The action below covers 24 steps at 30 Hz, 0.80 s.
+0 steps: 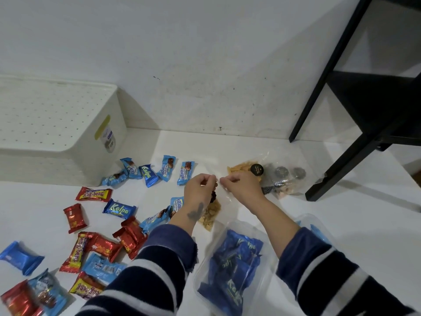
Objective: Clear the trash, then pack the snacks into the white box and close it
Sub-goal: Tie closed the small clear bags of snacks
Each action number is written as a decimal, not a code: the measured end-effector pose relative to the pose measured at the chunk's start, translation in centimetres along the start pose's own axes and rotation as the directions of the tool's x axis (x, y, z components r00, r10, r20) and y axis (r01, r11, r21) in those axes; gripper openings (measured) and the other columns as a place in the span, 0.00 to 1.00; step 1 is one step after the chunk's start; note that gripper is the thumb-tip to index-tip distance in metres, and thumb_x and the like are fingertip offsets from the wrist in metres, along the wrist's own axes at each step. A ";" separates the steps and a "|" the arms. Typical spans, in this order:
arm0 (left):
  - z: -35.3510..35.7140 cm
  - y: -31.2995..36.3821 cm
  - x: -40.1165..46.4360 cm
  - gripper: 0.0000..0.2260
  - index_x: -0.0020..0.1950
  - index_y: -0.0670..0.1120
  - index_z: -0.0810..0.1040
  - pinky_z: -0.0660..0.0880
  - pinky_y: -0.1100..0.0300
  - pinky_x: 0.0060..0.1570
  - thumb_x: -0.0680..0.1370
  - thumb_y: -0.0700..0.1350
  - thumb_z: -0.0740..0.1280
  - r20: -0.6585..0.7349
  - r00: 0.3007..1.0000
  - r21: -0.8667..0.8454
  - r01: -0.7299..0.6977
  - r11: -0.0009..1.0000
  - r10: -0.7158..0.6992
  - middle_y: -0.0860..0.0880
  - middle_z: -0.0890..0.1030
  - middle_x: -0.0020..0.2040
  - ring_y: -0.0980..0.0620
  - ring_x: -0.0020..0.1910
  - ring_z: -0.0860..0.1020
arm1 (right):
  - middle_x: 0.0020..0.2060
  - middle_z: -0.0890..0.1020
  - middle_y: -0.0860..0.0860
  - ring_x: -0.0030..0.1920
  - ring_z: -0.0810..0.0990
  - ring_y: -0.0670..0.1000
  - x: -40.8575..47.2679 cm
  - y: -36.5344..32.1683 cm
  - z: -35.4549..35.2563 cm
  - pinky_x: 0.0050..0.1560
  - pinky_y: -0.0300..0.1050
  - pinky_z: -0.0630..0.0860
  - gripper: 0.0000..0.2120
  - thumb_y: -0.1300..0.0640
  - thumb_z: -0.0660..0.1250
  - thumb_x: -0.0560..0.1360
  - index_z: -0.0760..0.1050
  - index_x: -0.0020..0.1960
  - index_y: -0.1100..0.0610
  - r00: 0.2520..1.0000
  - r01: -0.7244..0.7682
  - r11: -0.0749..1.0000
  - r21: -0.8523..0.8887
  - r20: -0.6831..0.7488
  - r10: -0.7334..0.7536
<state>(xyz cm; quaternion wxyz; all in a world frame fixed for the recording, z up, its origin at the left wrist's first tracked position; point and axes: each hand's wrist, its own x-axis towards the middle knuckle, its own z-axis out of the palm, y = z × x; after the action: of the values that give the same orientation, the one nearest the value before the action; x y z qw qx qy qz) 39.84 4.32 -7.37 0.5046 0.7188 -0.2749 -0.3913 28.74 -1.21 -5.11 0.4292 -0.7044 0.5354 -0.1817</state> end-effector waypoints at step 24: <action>-4.3 -1.6 3.2 0.11 0.56 0.49 0.76 0.73 0.55 0.53 0.81 0.51 0.57 -0.062 0.964 0.480 -0.198 0.854 0.258 0.50 0.79 0.55 0.51 0.54 0.75 | 0.54 0.79 0.47 0.42 0.78 0.40 0.6 2.2 4.3 0.43 0.27 0.73 0.17 0.68 0.65 0.75 0.81 0.54 0.48 0.996 0.062 0.987 0.145 -0.073 -0.052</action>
<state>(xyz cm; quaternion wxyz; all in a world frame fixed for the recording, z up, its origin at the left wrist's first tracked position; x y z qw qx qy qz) 45.21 4.55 -8.95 0.3742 0.8046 -0.4131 -0.2049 30.74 -0.14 -9.48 0.4559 -0.6792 0.5145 -0.2570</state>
